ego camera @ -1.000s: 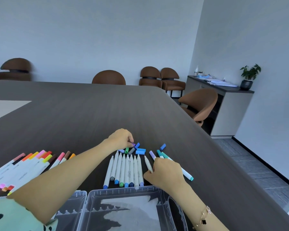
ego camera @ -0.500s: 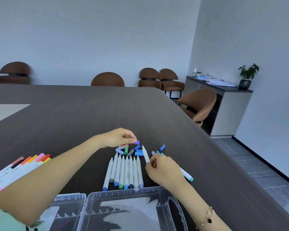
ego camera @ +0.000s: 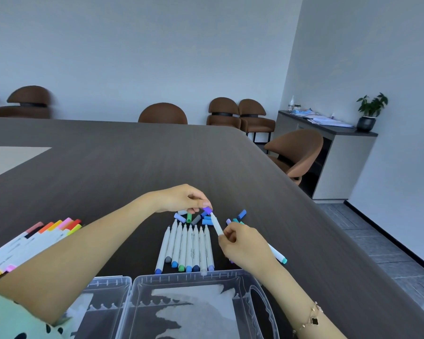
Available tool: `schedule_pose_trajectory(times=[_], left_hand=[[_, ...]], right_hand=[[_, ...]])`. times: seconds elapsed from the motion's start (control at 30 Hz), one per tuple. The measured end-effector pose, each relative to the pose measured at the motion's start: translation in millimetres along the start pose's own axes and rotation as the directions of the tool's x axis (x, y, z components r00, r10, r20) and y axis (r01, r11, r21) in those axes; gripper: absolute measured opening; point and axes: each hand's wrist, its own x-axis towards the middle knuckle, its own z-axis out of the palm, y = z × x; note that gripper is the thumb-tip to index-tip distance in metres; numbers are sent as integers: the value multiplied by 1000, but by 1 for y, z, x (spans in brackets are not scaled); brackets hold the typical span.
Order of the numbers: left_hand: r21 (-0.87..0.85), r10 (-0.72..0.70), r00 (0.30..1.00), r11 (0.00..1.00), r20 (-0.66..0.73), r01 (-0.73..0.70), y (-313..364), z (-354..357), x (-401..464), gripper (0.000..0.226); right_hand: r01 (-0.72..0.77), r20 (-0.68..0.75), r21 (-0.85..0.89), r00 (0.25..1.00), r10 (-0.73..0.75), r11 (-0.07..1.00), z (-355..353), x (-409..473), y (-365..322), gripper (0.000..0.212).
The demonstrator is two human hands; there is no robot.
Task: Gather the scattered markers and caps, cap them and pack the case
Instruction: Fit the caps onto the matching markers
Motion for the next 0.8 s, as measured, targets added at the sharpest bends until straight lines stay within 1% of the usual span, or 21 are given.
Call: schedule_pose_trajectory(times=[0.1, 0.13, 0.2, 0.27, 0.33, 0.4, 0.5, 0.57, 0.6, 0.67, 0.7, 0.73, 0.8], left_hand=[[0, 4, 1000, 1000, 22, -4, 6, 3, 2, 23], [-14, 4, 1000, 1000, -8, -4, 8, 6, 3, 24], [-77, -1, 992, 997, -129, -9, 14, 14, 8, 23], [-68, 7, 968, 997, -250, -25, 20, 24, 14, 20], [-5, 34, 955, 999, -295, -38, 24, 33, 19, 18], [8, 38, 948, 999, -316, -38, 26, 37, 21, 17], [-1, 9, 946, 1000, -323, -9, 23, 42, 19, 17], [9, -26, 963, 1000, -268, 30, 16, 46, 15, 16], [25, -35, 973, 999, -227, 42, 13, 47, 13, 17], [133, -15, 986, 990, -166, 38, 8, 44, 9, 20], [193, 1, 986, 981, -169, 32, 7, 41, 9, 21], [226, 14, 980, 974, -200, 32, 6, 37, 8, 20], [224, 29, 947, 974, -319, 45, 5, 27, 7, 17]], right_hand=[[-14, 42, 43, 999, 12, 999, 1, 1, 0, 20], [-30, 57, 83, 998, 25, 996, 1, 2, -1, 20], [-85, 84, 186, 994, 70, 979, 0, 3, -4, 20], [-158, 107, 294, 986, 132, 943, -4, 4, -7, 19], [-233, 132, 382, 971, 197, 894, -7, 5, -8, 19], [-277, 143, 415, 961, 239, 867, -9, 5, -9, 18], [-325, 191, 404, 944, 268, 855, -11, 4, -10, 20], [-357, 278, 385, 924, 262, 851, -12, 2, -10, 17], [-347, 297, 337, 921, 250, 875, -10, 1, -9, 16], [-259, 225, 151, 949, 222, 954, -4, 1, -7, 19], [-216, 167, 75, 965, 202, 973, 0, 1, -6, 20], [-195, 131, 37, 973, 189, 980, 3, 1, -5, 21], [-178, 103, 2, 979, 176, 984, 7, 0, -3, 15]])
